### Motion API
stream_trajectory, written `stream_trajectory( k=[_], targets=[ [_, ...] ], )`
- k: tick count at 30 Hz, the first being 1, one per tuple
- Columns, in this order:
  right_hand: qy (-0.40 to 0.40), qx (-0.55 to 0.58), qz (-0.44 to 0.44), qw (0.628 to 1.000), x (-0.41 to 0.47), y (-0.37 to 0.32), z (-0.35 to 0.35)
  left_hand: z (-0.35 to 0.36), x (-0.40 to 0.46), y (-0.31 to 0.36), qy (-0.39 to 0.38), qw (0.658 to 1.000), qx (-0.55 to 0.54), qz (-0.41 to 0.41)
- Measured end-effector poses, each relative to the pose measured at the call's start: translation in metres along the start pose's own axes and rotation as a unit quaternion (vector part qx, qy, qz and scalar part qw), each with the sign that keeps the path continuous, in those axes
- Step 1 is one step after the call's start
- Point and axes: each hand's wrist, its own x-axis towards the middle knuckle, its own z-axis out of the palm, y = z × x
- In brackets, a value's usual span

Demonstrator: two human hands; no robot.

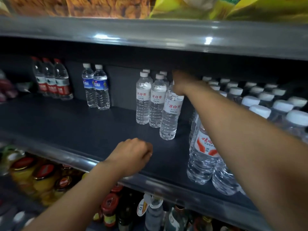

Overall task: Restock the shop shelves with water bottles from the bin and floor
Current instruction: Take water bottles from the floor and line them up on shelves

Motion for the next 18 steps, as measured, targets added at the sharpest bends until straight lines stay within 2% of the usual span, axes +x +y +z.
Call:
stream_trajectory(
  k=[5, 14, 18],
  targets=[
    [-0.026, 0.018, 0.018, 0.999, 0.003, 0.007, -0.002, -0.002, 0.008, 0.018, -0.006, 1.000, 0.019, -0.004],
    [0.035, -0.014, 0.024, 0.999, 0.012, 0.000, 0.004, -0.011, -0.007, 0.009, 0.043, 0.999, 0.002, -0.022],
    [0.031, -0.012, 0.013, 0.999, 0.022, -0.005, 0.007, -0.011, -0.018, -0.004, 0.045, 0.998, -0.021, -0.027]
  ],
)
